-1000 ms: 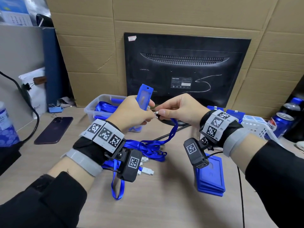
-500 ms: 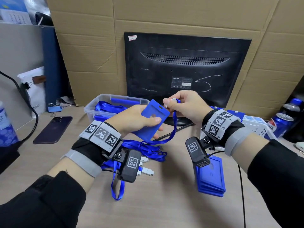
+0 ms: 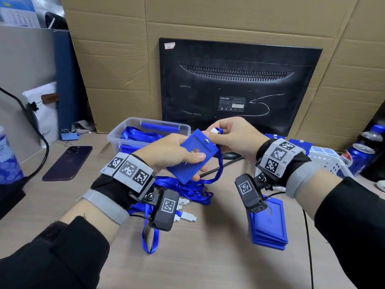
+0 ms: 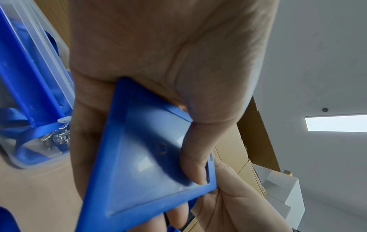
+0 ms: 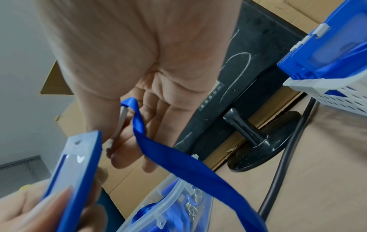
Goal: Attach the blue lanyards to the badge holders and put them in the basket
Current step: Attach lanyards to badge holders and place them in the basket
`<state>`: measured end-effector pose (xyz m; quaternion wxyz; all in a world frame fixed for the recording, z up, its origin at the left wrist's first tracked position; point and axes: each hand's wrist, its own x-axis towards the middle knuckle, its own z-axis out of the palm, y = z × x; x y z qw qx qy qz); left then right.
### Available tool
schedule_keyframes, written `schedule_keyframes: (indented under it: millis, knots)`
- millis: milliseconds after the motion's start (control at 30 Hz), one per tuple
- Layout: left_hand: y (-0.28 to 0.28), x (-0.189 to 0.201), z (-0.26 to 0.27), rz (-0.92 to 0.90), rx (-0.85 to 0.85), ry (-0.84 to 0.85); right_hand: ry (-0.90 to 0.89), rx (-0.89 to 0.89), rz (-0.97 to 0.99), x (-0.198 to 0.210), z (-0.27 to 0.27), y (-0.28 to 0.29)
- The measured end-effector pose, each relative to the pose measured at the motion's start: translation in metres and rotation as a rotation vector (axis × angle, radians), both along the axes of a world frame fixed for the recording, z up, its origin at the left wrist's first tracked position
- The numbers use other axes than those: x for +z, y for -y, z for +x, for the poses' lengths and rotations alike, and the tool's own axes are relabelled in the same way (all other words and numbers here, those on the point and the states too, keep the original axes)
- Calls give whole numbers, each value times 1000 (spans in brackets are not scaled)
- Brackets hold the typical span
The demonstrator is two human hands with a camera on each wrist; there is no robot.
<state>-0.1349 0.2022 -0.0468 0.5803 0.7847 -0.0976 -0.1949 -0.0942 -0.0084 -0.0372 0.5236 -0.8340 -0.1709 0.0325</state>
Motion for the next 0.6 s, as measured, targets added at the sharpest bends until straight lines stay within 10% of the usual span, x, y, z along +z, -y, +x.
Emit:
schedule_keyframes:
  millis: [600]
  knots:
    - [-7, 0, -3, 68, 16, -23, 72, 111, -137, 7, -2, 1]
